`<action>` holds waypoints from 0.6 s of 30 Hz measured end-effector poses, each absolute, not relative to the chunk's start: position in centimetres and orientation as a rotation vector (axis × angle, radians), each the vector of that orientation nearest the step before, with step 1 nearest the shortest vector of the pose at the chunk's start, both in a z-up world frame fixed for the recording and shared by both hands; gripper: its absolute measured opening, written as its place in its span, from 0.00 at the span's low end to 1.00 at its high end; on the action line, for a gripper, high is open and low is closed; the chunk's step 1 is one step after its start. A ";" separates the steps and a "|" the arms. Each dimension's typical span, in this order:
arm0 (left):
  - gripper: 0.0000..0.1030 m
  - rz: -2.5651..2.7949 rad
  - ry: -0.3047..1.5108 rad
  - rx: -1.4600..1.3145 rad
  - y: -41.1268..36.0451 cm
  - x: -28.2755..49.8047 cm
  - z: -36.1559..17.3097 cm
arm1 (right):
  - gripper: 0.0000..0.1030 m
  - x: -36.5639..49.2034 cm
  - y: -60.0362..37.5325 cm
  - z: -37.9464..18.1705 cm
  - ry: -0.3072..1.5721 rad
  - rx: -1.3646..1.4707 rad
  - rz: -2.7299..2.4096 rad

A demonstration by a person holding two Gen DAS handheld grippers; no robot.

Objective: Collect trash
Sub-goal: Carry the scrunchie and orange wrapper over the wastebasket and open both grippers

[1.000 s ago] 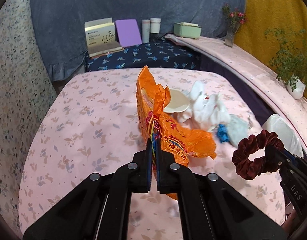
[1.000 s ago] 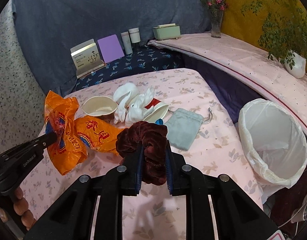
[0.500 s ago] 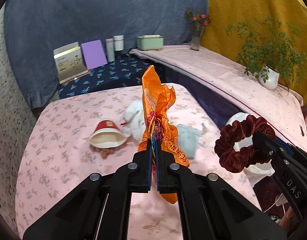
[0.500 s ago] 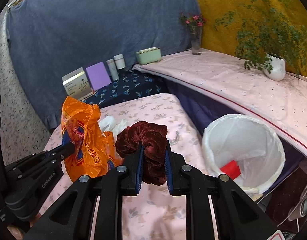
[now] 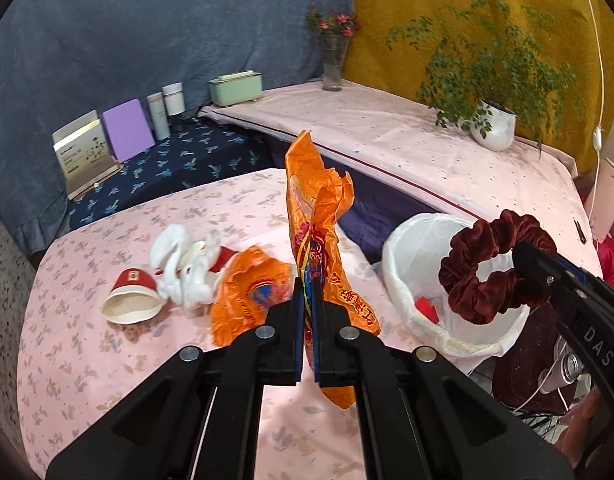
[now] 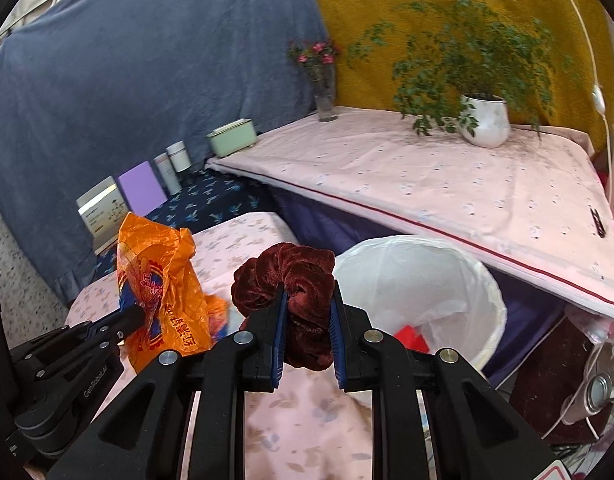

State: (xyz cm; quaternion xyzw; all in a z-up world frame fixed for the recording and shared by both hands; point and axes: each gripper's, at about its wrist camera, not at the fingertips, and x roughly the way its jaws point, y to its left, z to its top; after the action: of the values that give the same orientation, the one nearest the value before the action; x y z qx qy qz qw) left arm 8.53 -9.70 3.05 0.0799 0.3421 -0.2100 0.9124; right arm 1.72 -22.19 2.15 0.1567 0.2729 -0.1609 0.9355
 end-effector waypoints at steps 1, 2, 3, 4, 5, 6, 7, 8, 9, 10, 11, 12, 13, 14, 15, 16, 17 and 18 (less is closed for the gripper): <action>0.02 -0.441 0.705 0.171 -10.2 8.5 2.9 | 0.17 1.6 -22.8 2.1 0.557 0.328 -0.341; 0.02 -0.449 0.707 0.174 -10.7 8.5 2.8 | 0.17 1.5 -23.4 2.0 0.556 0.335 -0.351; 0.02 -0.460 0.711 0.178 -11.3 8.5 2.7 | 0.17 1.3 -24.0 1.9 0.554 0.342 -0.366; 0.02 -0.468 0.713 0.182 -11.8 8.5 2.6 | 0.17 1.2 -24.6 1.8 0.553 0.348 -0.377; 0.02 -0.476 0.715 0.185 -12.3 8.5 2.5 | 0.17 1.0 -25.1 1.8 0.552 0.352 -0.388; 0.02 -0.484 0.717 0.188 -12.7 8.6 2.4 | 0.17 1.0 -25.5 1.8 0.552 0.356 -0.398; 0.02 -0.492 0.719 0.194 -13.2 8.6 2.2 | 0.17 0.8 -26.0 1.6 0.551 0.361 -0.408; 0.02 -0.497 0.720 0.198 -13.6 8.6 2.2 | 0.17 0.7 -26.5 1.5 0.551 0.366 -0.417; 0.02 -0.503 0.722 0.200 -14.1 8.6 2.0 | 0.17 0.6 -26.9 1.4 0.551 0.370 -0.425; 0.02 -0.512 0.725 0.202 -14.5 8.7 1.9 | 0.17 0.6 -27.4 1.3 0.552 0.373 -0.435; 0.02 -0.520 0.726 0.209 -15.0 8.7 1.8 | 0.17 0.5 -27.8 1.1 0.553 0.376 -0.441; 0.02 -0.526 0.728 0.214 -15.4 8.8 1.6 | 0.17 0.5 -28.1 1.0 0.555 0.379 -0.448; 0.02 -0.532 0.730 0.219 -15.8 8.8 1.5 | 0.17 0.4 -28.4 0.8 0.557 0.382 -0.453; 0.02 -0.539 0.731 0.222 -16.2 8.8 1.4 | 0.17 0.5 -28.7 0.7 0.560 0.383 -0.459; 0.02 -0.545 0.734 0.226 -16.6 8.8 1.2 | 0.17 0.5 -29.0 0.5 0.563 0.385 -0.465; 0.03 -0.550 0.736 0.228 -17.0 8.9 1.1 | 0.17 0.5 -29.3 0.3 0.565 0.387 -0.468; 0.02 -0.558 0.741 0.230 -17.4 9.0 0.9 | 0.17 0.5 -29.6 0.1 0.568 0.389 -0.473; 0.03 -0.564 0.746 0.233 -17.8 9.0 0.7 | 0.17 0.5 -29.8 -0.1 0.570 0.392 -0.477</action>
State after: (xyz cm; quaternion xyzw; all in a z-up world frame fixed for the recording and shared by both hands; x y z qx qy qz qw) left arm 9.02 -17.82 0.74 0.1121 0.3588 -0.2710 0.8862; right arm 0.51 -29.81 -0.05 0.1902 0.2769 -0.2314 0.9130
